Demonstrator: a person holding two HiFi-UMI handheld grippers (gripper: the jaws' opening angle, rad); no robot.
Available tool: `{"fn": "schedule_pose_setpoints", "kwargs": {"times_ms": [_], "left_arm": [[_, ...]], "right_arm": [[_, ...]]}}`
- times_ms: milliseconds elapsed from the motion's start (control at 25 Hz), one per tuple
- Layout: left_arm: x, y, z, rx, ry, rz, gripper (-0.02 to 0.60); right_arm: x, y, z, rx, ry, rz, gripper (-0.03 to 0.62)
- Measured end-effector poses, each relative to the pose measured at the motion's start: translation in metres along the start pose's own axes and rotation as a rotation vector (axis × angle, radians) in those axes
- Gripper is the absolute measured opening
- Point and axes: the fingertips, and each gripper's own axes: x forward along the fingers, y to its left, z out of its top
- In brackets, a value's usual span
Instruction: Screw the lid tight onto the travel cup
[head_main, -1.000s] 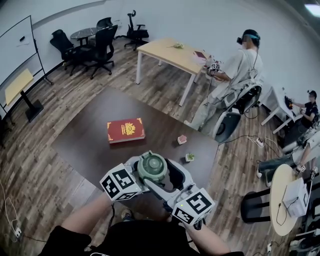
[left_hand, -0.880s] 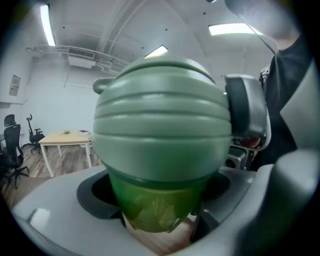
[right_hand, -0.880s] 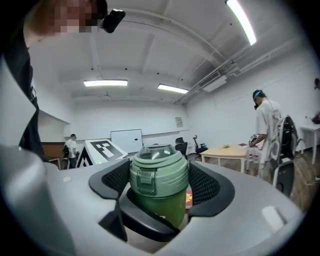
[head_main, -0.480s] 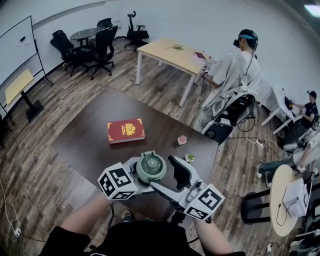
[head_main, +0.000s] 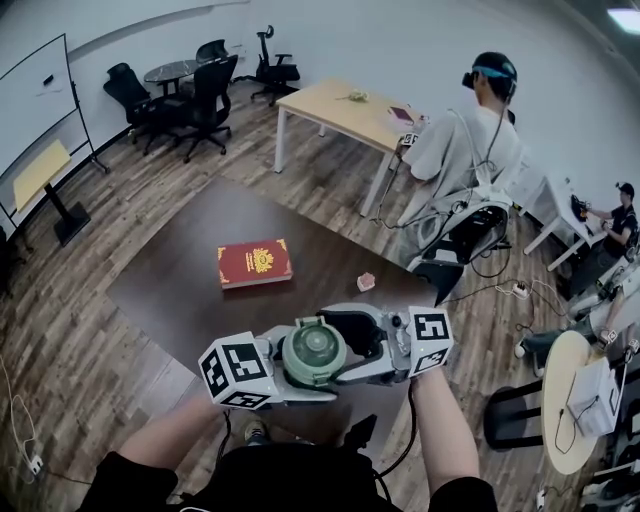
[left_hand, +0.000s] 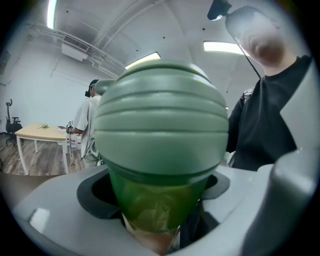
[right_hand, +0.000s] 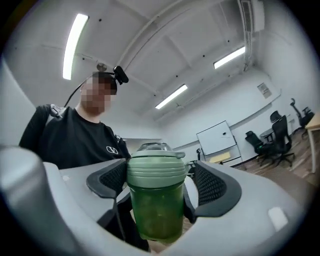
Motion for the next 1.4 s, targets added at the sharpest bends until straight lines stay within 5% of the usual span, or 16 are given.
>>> {"fn": "schedule_pose_setpoints", "kwargs": {"times_ms": [200,320,480,760,960,1040,1160,1400], "left_arm": [[0.002,-0.007,-0.002,0.0,0.011,-0.035,0.419],[0.0,-0.001,-0.003,-0.003,0.008,0.003,0.419],[-0.01,0.023,-0.007,-0.002,0.019,0.135,0.419],[-0.018,0.048,-0.016,-0.039,0.013,0.237,0.417],[-0.01,0.048,-0.015,-0.002,0.03,0.257,0.417],[-0.007,0.048,-0.015,-0.003,0.032,0.255,0.417],[-0.008,0.047,-0.017,-0.007,0.039,0.235,0.417],[-0.014,0.026,-0.007,-0.036,-0.014,0.119,0.417]], "right_arm": [[0.011,0.01,-0.003,0.007,0.048,0.117,0.423],[0.013,0.007,-0.003,0.017,0.045,0.081,0.419],[0.019,-0.008,-0.002,-0.031,0.035,-0.198,0.4],[0.025,-0.027,-0.011,-0.044,-0.012,-0.903,0.39],[0.021,-0.021,-0.014,-0.108,-0.018,-1.166,0.39],[0.019,-0.022,-0.014,-0.119,-0.014,-1.172,0.391],[0.024,-0.02,-0.011,-0.175,0.03,-1.072,0.406],[0.0,-0.01,0.002,-0.171,0.009,-0.609,0.461]]}}
